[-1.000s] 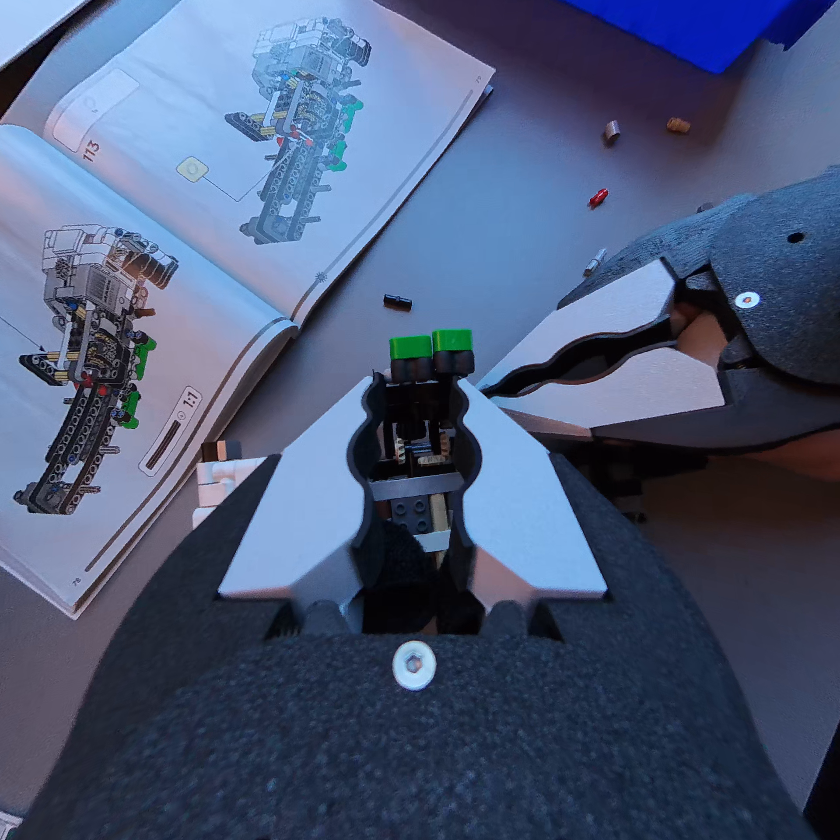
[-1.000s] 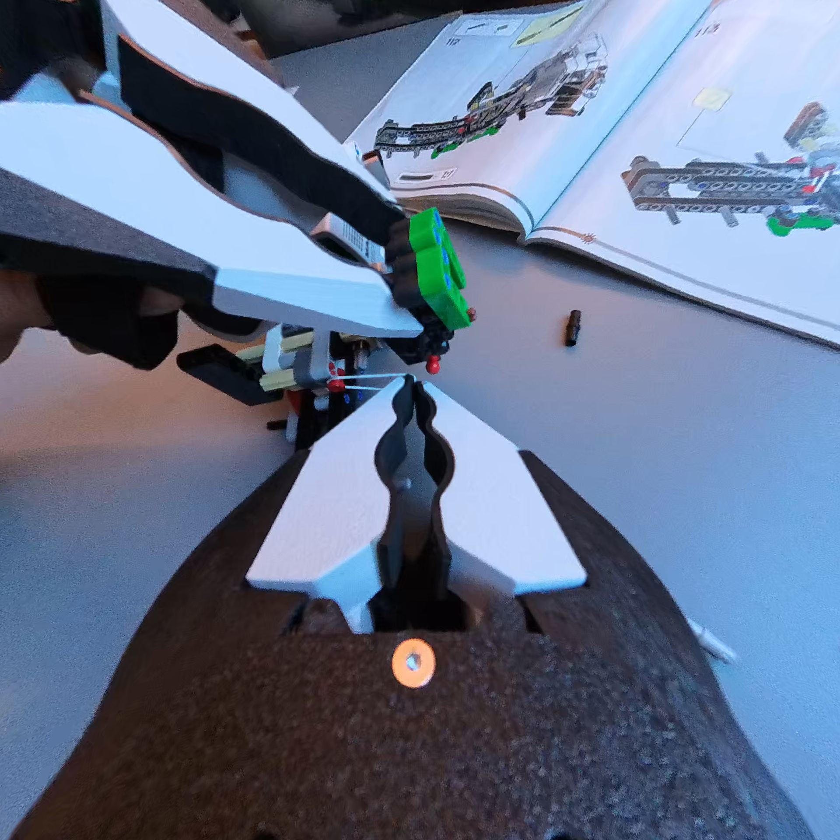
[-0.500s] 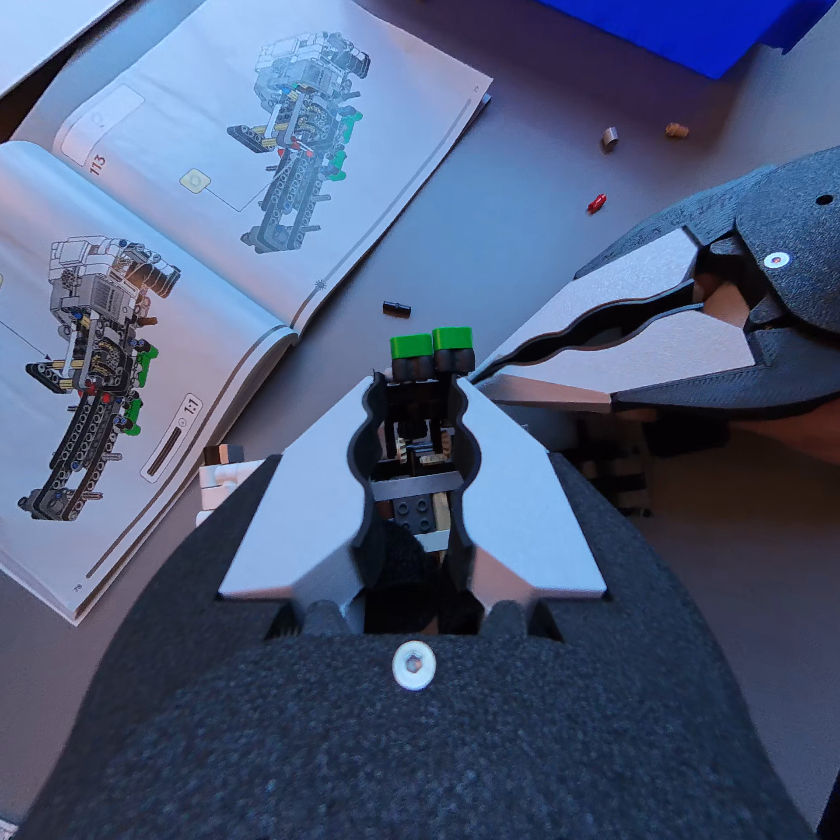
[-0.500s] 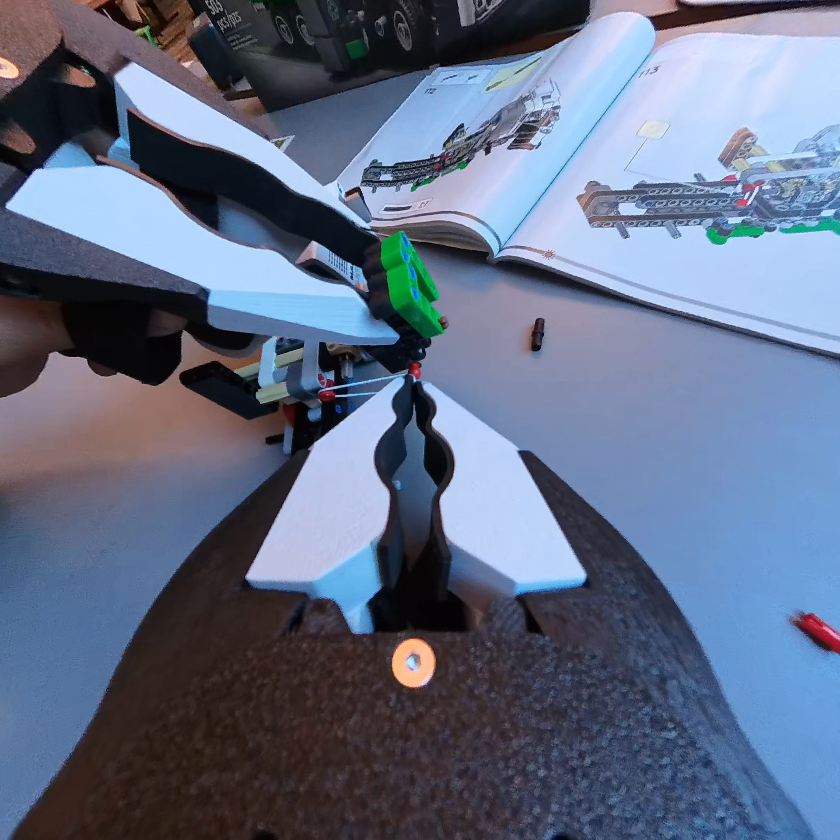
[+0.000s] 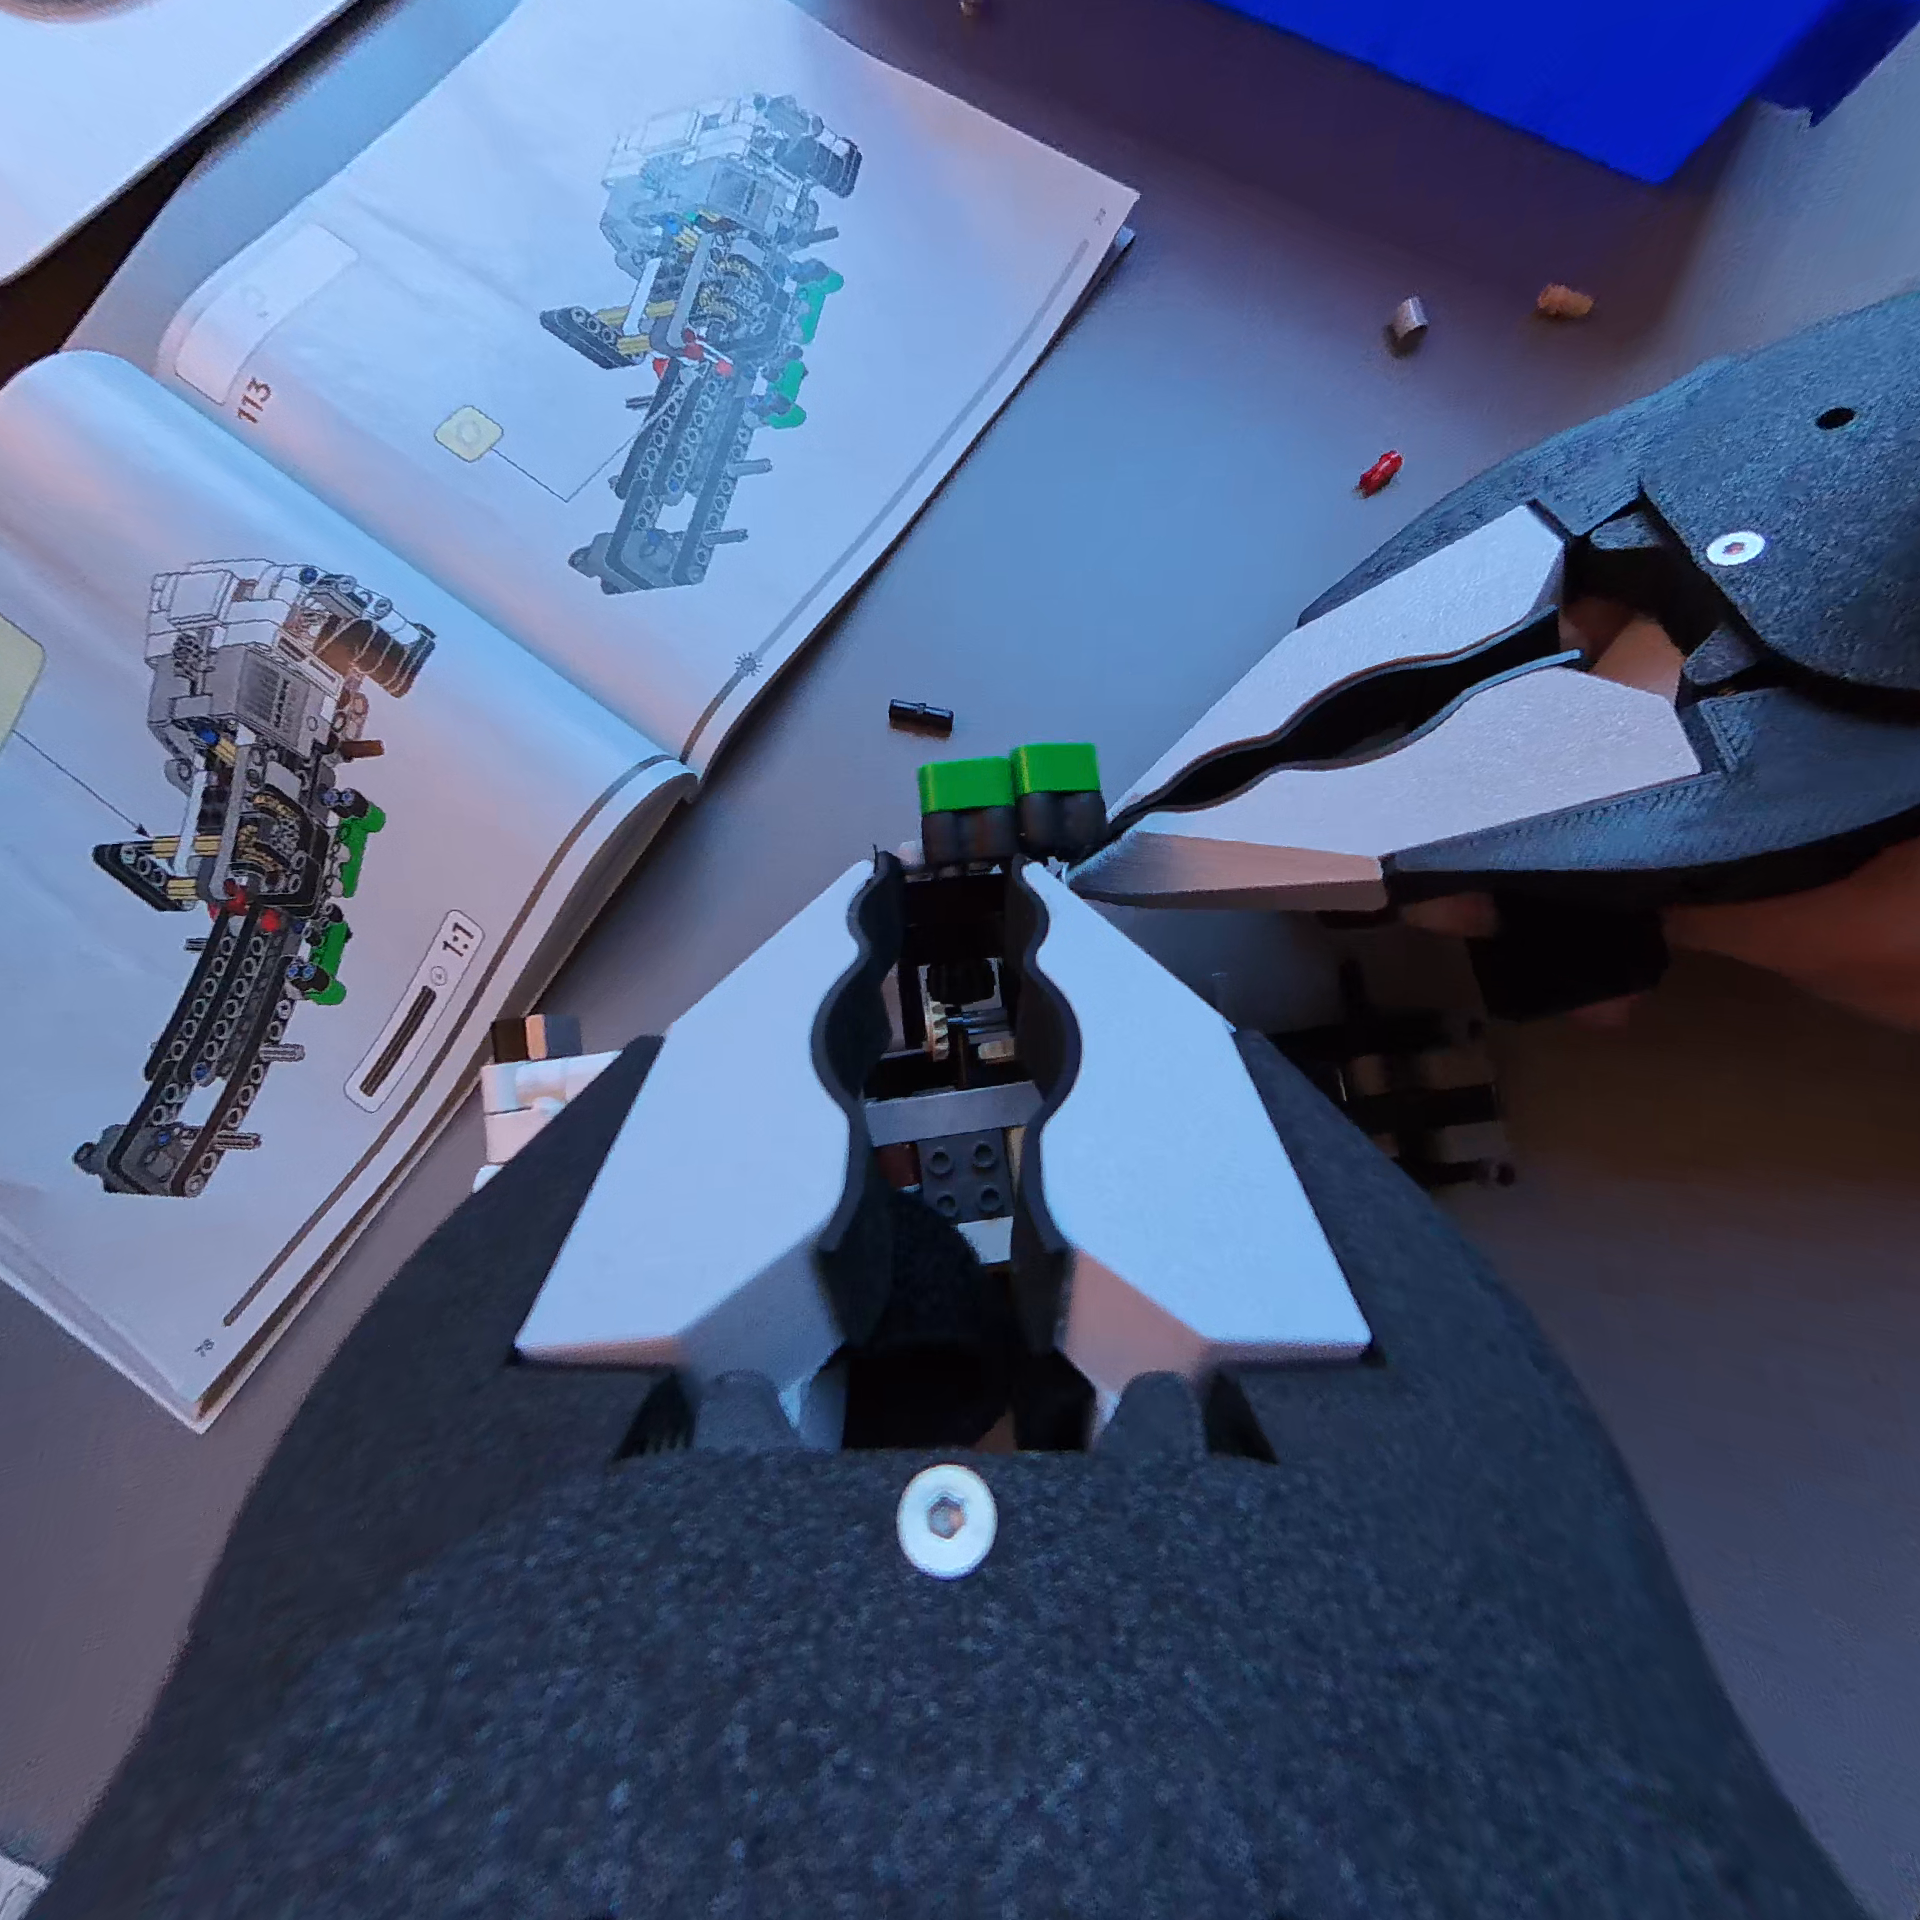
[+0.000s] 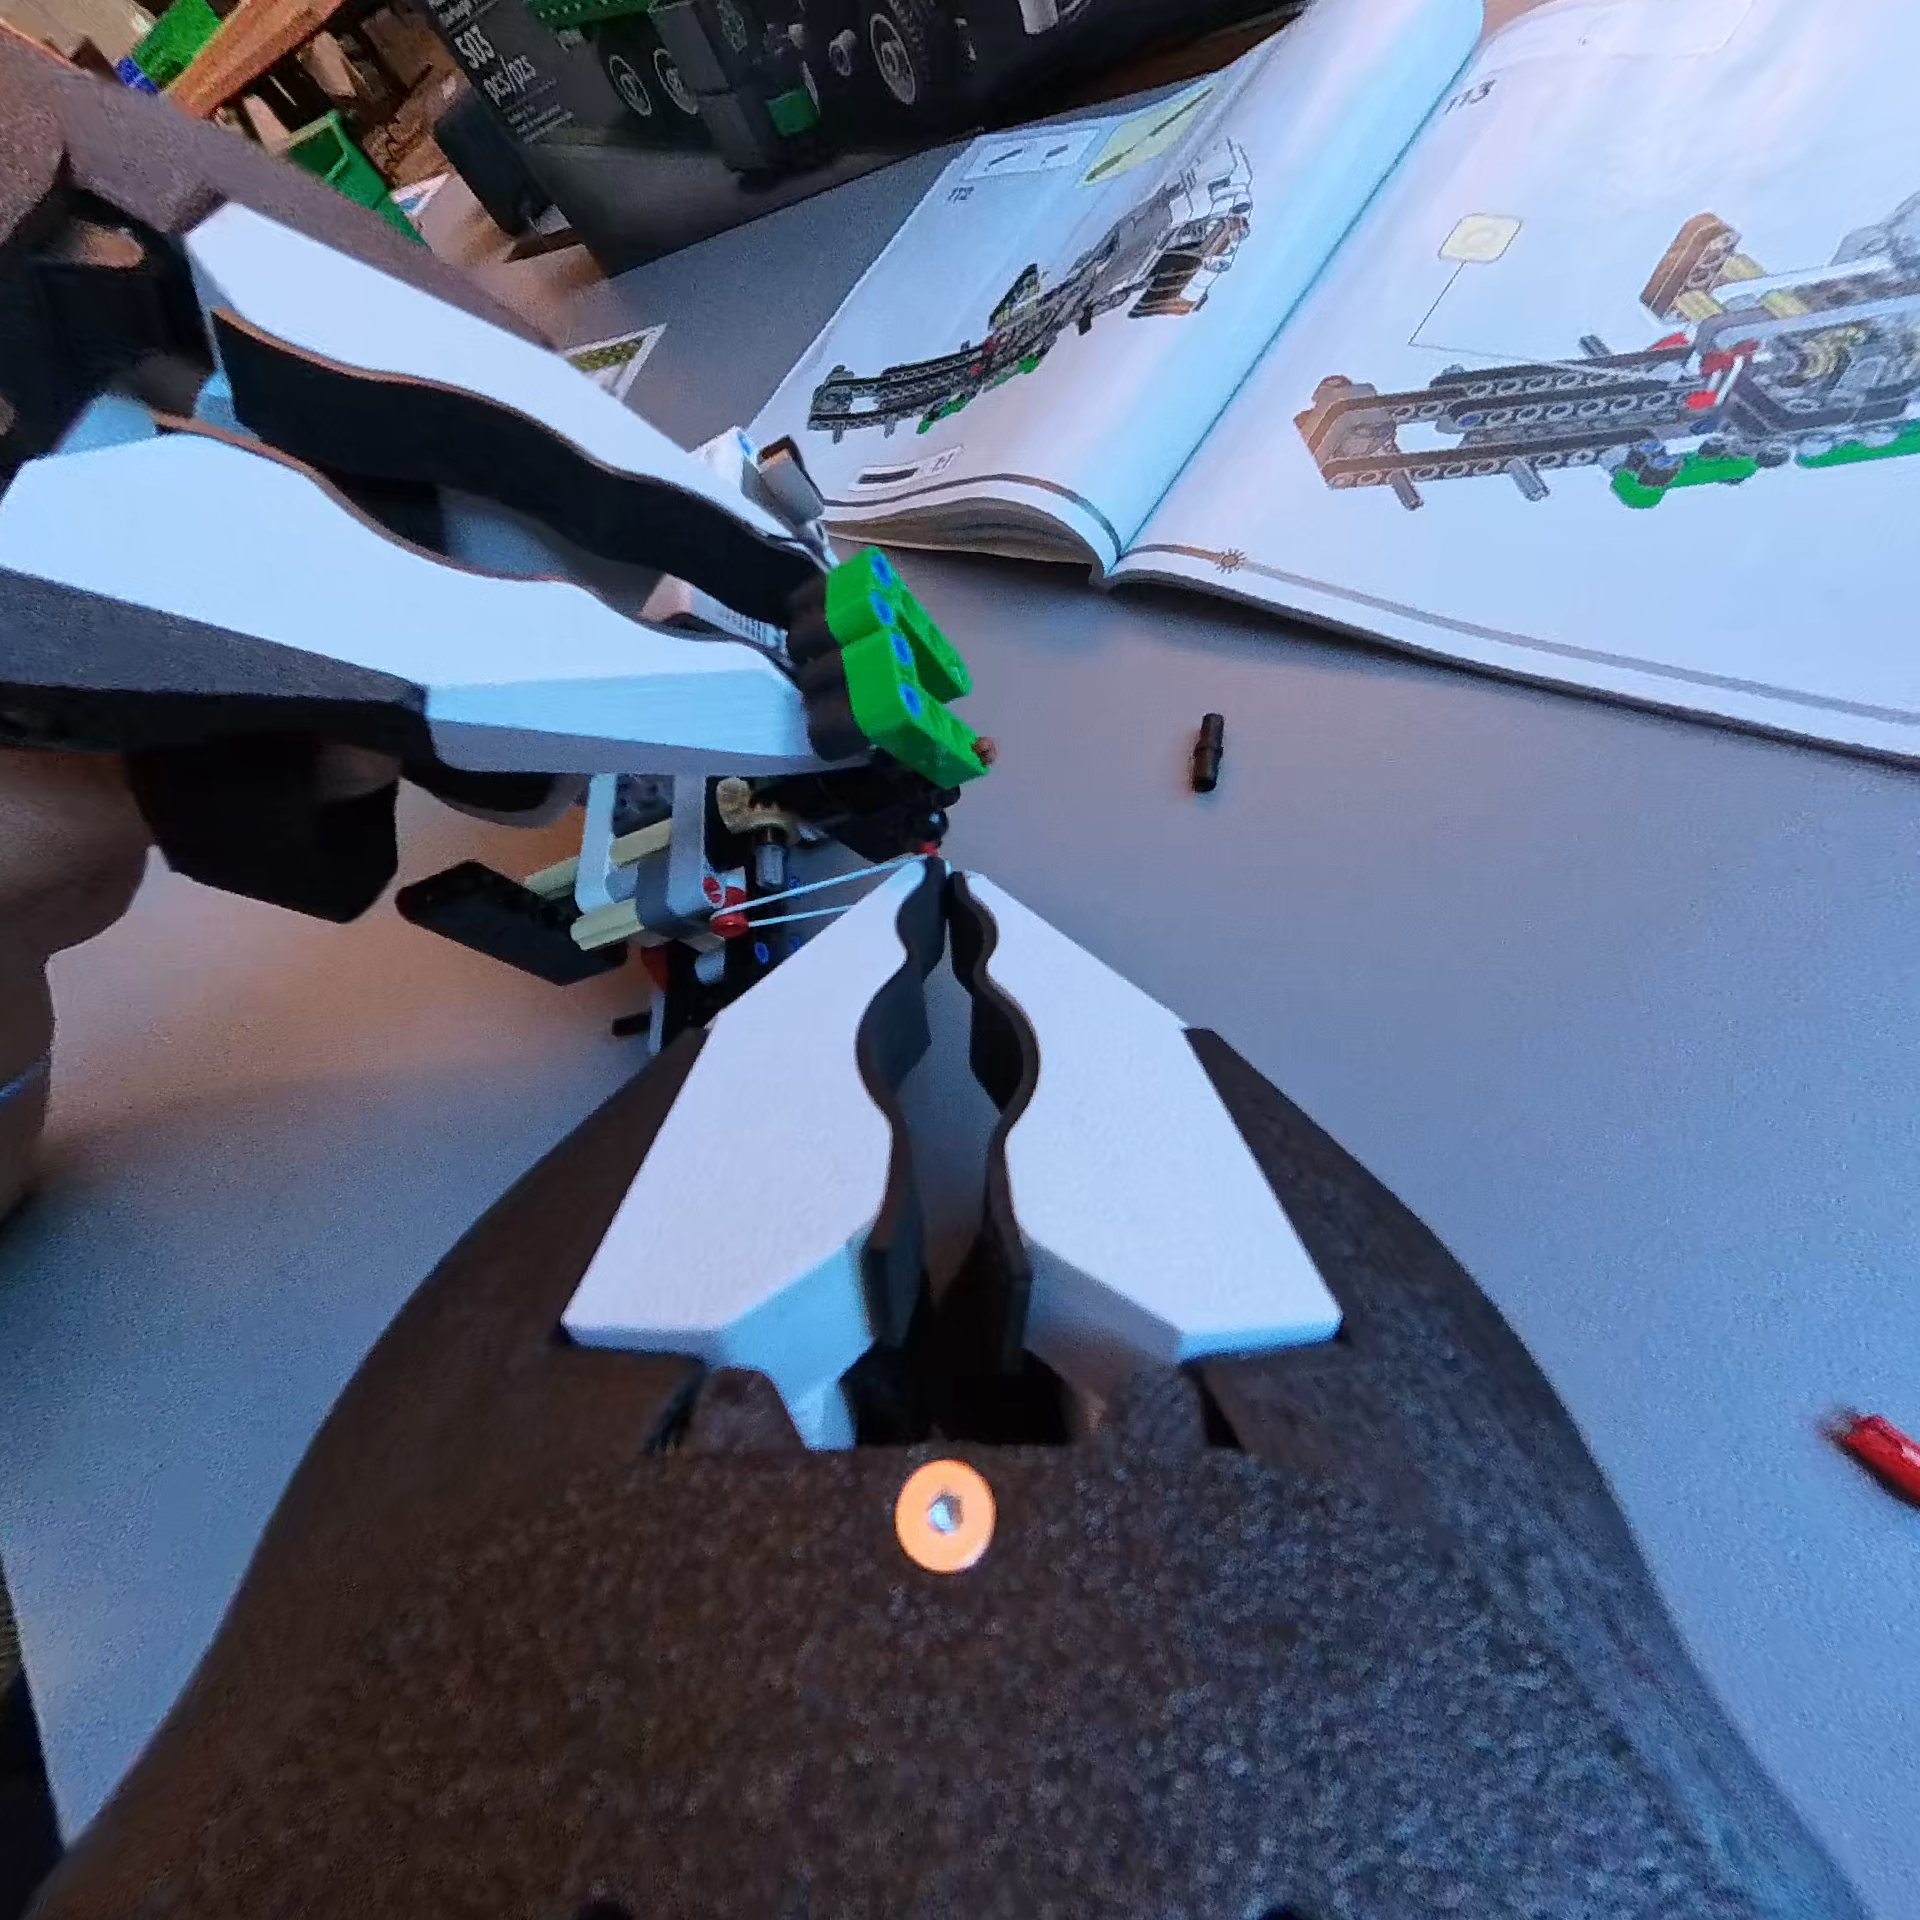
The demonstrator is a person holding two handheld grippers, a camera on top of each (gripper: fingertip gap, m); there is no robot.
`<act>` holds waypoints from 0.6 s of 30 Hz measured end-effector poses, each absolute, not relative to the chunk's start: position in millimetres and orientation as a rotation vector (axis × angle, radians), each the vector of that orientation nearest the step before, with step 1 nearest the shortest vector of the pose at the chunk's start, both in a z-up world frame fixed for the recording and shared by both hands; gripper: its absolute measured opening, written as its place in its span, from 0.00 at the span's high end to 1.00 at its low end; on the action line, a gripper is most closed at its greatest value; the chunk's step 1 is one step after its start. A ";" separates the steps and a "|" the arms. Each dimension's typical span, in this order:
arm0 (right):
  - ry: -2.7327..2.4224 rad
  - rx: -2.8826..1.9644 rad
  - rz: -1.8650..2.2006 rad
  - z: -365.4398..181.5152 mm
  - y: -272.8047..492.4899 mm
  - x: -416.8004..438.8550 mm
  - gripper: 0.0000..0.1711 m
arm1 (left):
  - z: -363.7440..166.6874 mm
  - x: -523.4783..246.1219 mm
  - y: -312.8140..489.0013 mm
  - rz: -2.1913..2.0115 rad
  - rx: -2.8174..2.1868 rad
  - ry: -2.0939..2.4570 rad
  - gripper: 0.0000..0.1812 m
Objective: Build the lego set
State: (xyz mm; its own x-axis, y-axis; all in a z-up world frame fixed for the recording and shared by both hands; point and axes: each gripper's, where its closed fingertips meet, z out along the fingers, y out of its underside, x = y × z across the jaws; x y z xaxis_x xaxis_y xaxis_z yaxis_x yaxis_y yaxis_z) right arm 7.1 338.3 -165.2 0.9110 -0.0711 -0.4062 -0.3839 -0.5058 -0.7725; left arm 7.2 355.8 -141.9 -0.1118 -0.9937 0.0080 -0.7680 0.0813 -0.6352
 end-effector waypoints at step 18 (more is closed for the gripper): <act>0.355 -2.123 0.541 -173.6 343.5 8.0 1.00 | -142.3 8.5 355.4 -0.696 -1.729 1.932 0.91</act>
State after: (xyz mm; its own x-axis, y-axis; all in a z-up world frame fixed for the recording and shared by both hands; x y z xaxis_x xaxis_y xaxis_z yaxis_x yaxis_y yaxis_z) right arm 8.0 343.5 -173.6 0.8639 -0.0510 -0.5011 -0.4393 -0.5630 -0.7001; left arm 8.5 355.4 -142.3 -0.1106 -0.9939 -0.0004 -0.7651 0.0854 -0.6382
